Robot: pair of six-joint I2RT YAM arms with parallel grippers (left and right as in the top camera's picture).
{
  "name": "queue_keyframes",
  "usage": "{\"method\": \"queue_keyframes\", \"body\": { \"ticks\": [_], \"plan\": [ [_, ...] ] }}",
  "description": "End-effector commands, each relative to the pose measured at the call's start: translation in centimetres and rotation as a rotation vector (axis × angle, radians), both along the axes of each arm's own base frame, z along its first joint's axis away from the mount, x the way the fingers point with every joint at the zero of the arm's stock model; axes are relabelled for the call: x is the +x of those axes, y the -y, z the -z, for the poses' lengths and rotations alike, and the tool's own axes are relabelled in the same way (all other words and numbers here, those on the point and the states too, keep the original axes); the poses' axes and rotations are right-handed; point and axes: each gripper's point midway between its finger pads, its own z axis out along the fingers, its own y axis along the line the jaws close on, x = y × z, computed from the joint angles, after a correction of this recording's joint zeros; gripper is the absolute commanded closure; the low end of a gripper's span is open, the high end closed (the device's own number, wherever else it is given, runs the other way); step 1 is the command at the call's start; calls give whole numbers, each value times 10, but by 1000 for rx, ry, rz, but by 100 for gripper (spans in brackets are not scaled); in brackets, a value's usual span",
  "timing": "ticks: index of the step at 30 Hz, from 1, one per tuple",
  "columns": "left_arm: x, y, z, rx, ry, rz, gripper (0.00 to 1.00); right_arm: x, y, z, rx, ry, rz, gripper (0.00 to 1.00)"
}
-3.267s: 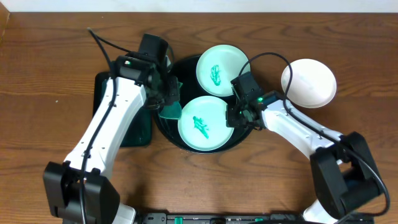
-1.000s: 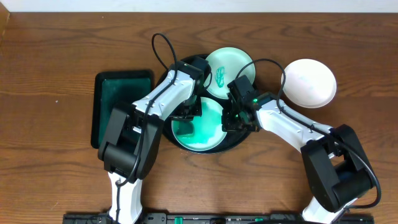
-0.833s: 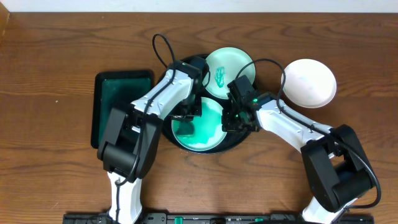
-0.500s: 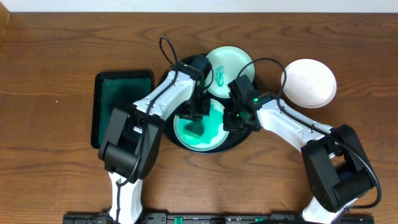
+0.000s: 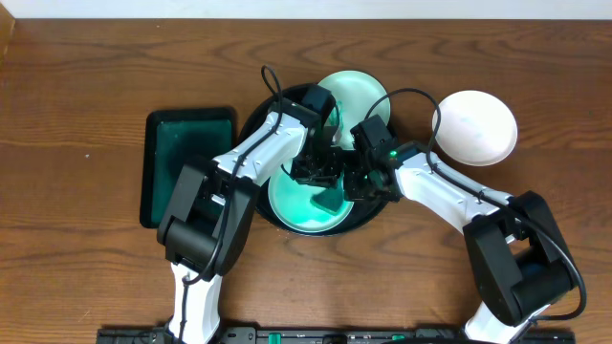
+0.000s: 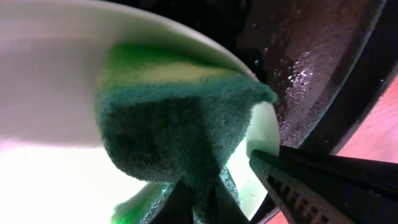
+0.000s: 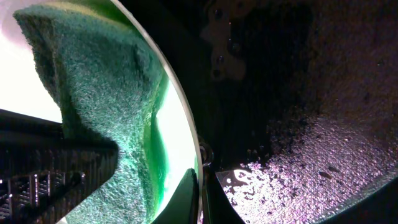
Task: Clean dirty plates on tray and stack at the side
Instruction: 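Scrub the lower green plate with the sponge in the left gripper, then move the sponge back over the dark rack with the left gripper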
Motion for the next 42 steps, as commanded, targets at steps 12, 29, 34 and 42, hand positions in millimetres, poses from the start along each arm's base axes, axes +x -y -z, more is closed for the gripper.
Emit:
{"method": "queue_keyframes", "body": {
  "ticks": [12,29,34,42],
  "plan": [
    [-15,-126,20,742,32,-85,93,-6,6,7,-32,-26,3,99],
    [23,-124,-16,777,176,-185,93,-9,7,8,-38,-37,2,99],
    [22,-120,-31,757,167,-179,93,-8,7,8,-37,-35,2,99],
    [36,-113,-86,647,287,-222,93,-6,6,7,-31,-24,2,99]
  ]
}}
